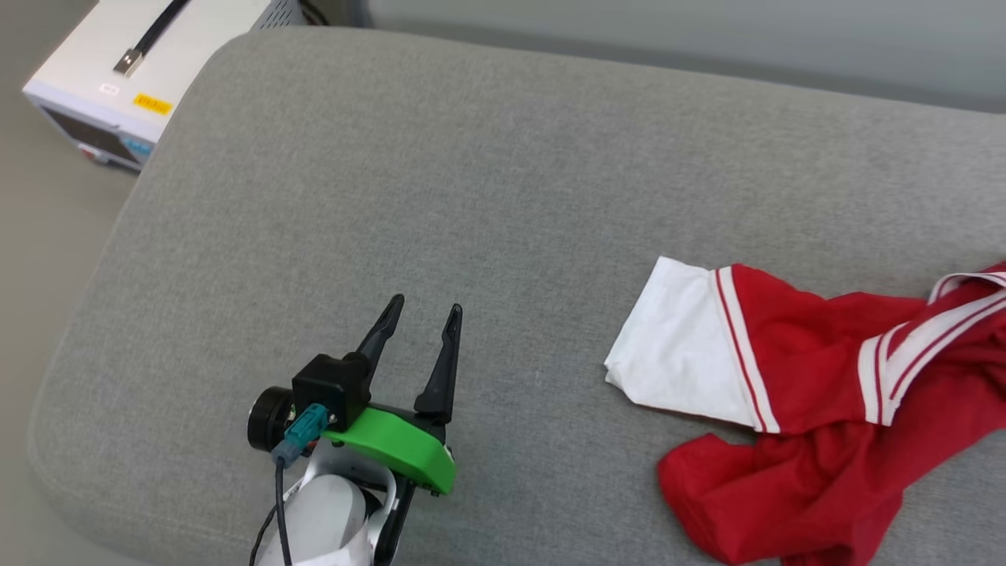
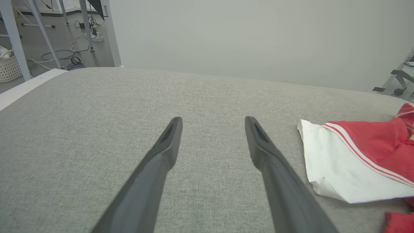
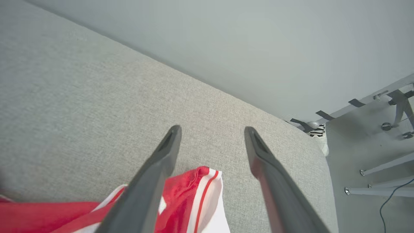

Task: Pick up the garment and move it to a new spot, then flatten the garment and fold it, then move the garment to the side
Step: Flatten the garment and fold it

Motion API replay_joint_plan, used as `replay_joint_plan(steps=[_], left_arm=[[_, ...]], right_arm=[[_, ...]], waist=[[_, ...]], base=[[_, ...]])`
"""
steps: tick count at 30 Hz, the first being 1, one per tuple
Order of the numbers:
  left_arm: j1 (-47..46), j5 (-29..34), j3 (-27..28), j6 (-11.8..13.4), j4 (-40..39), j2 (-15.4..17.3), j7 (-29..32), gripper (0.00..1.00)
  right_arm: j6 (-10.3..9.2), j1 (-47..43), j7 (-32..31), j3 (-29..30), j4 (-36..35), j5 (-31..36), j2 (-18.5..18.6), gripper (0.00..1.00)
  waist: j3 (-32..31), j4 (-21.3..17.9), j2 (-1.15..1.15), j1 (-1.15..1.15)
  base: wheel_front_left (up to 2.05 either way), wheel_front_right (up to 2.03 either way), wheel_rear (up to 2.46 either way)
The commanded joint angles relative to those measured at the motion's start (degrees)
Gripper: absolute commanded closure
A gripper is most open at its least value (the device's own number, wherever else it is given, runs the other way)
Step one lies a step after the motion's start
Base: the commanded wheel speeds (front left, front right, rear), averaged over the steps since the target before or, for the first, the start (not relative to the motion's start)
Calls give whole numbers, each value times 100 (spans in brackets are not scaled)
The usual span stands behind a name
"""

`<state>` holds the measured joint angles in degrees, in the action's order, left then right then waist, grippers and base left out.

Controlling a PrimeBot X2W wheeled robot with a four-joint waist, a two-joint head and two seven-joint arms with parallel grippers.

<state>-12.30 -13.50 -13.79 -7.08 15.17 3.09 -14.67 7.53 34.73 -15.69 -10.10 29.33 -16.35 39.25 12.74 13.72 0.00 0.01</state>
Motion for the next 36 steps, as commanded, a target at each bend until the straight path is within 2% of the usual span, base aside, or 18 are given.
replay_joint_plan(steps=[1, 5, 10, 20, 26, 30, 32, 36], left_arm=[[61, 28, 31, -18, -3, -21, -33, 0], [128, 73, 54, -23, -26, -21, -33, 0], [217, 69, 119, -28, -138, -21, -33, 0], [456, 105, 26, -37, -267, -21, -33, 0], [585, 71, -115, -39, -168, -21, -33, 0], [592, -35, -131, -37, -145, -21, -33, 0], [529, 42, -264, -38, -58, -18, -30, 0], [235, 40, -484, -34, 138, -18, 419, 0]], right_arm=[[-4, -70, 225, 123, -76, -45, -114, 0], [-4, -387, 872, 489, -416, -112, -487, 0], [-4, -1080, 1557, 814, -1210, -143, -906, 0], [-4, -2602, 2298, 1573, -2754, -116, -2103, 0], [-4, -3311, 2569, 1741, -3320, 22, -2727, 0], [-4, -3537, 2597, 1778, -3553, 61, -2968, 0], [-4, -3601, 2594, 1734, -3640, 108, -2962, 0], [-4, -3677, 2556, 1726, -3739, 183, -2955, 0]], waist=[[-311, -289, 0, -1], [-529, -482, 0, -1], [-715, -710, 0, -1], [-934, -956, 0, -1], [-970, -1096, 0, -1], [-918, -1234, 0, -1], [-872, -1309, 0, -1], [-792, -1457, 0, -1]], base=[[0, 0, 0], [0, 0, 0], [0, 0, 0], [0, 0, 0], [0, 0, 0], [0, 0, 0], [0, 0, 0], [0, 0, 0]])
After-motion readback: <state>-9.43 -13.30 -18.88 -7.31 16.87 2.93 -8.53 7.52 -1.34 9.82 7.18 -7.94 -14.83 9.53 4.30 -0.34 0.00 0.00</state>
